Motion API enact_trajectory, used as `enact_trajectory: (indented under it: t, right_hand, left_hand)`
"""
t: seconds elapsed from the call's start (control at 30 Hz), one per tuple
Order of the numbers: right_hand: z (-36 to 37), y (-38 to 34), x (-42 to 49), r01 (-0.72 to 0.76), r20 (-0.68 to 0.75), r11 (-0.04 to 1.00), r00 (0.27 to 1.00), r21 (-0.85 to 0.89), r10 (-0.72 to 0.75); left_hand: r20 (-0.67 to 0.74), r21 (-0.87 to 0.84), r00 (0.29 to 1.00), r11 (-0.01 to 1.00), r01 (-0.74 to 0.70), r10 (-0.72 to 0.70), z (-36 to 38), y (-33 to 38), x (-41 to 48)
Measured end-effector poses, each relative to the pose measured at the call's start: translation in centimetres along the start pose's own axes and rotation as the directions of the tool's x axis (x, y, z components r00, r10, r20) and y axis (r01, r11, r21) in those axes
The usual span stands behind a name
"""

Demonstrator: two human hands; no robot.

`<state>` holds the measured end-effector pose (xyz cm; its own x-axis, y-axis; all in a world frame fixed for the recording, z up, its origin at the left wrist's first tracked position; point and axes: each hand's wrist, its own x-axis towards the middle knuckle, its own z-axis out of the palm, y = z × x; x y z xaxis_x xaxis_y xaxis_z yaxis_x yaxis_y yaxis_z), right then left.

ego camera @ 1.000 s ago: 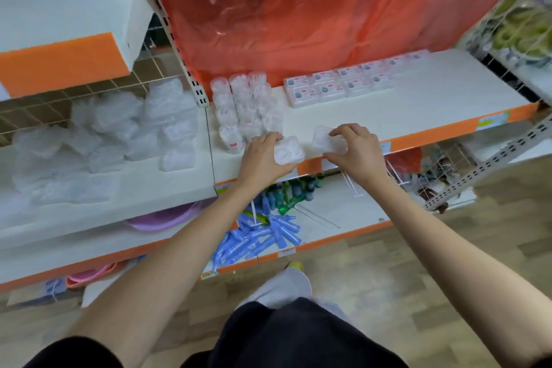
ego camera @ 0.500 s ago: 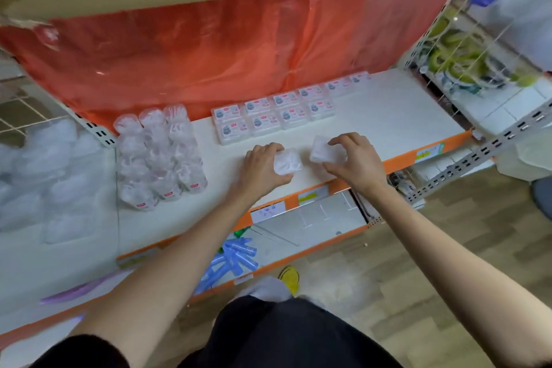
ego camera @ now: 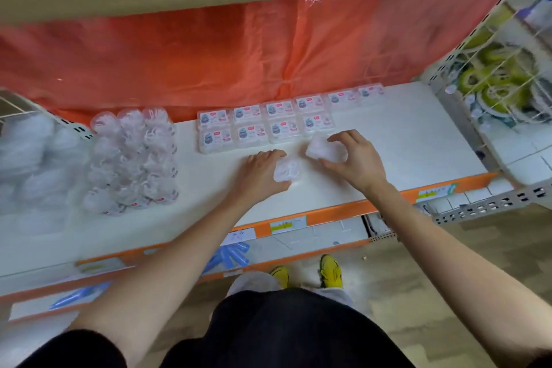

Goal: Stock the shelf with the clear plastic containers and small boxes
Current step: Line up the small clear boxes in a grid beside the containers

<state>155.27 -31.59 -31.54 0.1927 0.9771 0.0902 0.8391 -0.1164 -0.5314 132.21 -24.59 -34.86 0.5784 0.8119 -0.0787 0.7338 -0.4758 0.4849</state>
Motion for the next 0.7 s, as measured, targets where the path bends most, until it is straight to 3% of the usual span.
enact_trajectory:
  t: [0.3, 0.5, 0.57, 0.7]
  right_hand:
    - [-0.2, 3.1, 3.4, 0.212, 0.099, 0.972, 0.970, 0.100, -0.222]
    - [-0.6, 5.2, 4.1, 0.326, 0.144, 0.930, 0.925, 0.169, -0.351]
    - [-0.9, 5.8, 4.1, 0.353, 0.151, 0.914, 0.910, 0.201, -0.385]
    - [-1.5, 6.6, 4.2, 0.403, 0.137, 0.889, 0.889, 0.220, -0.437]
  left_hand:
    - [-0.063, -0.035, 0.969, 0.971, 0.236, -0.238, 0.8, 2.5, 0.0]
    - [-0.233, -0.328, 0.869, 0.876, 0.352, -0.437, 0.2, 6.5, 1.5]
    - [-0.170, -0.481, 0.836, 0.785, 0.391, -0.521, 0.0, 8.4, 2.5]
    - [0.124, -0.665, 0.788, 0.538, 0.517, -0.604, 0.4, 11.1, 4.2]
